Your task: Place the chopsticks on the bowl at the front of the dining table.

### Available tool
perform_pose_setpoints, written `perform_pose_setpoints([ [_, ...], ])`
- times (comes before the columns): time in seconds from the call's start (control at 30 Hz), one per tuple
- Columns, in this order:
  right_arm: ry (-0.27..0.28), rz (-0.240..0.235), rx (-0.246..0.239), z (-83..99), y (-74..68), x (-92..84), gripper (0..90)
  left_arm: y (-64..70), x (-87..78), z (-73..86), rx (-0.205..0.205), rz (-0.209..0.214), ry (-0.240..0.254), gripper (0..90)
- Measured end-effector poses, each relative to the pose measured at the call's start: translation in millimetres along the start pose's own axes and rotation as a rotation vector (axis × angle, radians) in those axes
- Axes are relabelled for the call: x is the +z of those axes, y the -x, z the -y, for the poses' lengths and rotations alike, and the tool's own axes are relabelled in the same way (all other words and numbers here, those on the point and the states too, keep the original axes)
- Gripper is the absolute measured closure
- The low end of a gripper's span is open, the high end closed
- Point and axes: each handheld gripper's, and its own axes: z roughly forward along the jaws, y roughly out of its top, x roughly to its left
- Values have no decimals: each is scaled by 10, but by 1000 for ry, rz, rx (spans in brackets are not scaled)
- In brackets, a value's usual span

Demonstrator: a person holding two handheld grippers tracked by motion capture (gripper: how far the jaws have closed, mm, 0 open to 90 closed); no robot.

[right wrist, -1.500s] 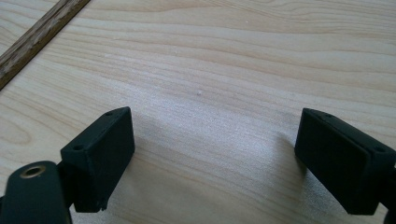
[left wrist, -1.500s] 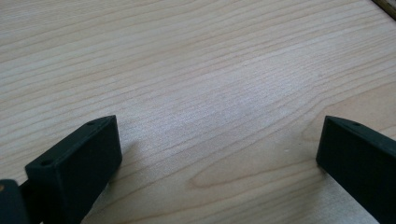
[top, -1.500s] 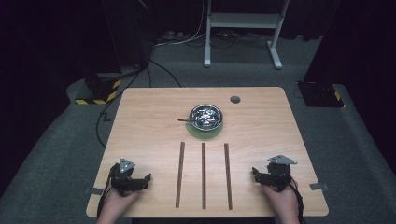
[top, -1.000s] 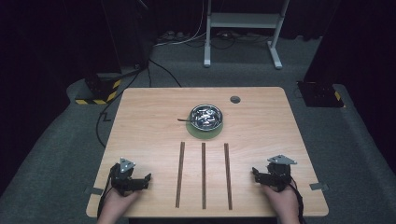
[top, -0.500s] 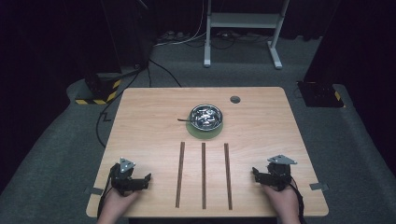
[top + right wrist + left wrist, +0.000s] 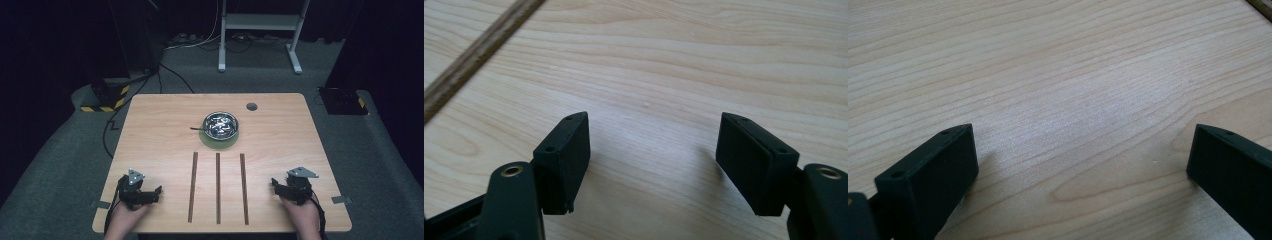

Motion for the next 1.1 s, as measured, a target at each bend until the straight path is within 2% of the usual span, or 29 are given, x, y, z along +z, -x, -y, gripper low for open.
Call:
perform_pose_setpoints([
  [0.23,34,3,-3,-33,-117,-23,321,0,0,0,0,0,0,1],
  [0.33,48,4,-13,-38,-185,-25,346,-1,0,-1,1,1,-1,1],
  [0.4,74,4,-7,-51,-261,-32,377,-2,0,-1,2,0,0,1],
  [0.53,95,0,4,-74,-318,-38,411,-2,1,-1,2,1,0,1],
  [0.67,91,-8,13,-114,-400,-25,458,-2,0,-1,2,0,0,1],
  [0.73,88,-10,5,-148,-461,-2,507,-1,0,-1,1,1,0,1],
  [0.83,75,-11,0,-188,-500,6,535,0,0,-1,0,1,0,1],
  [1.0,79,-23,20,-248,-520,20,528,-1,0,-1,1,1,0,1],
  [1.1,79,-28,15,-299,-548,31,523,-1,0,-1,0,1,-1,1],
])
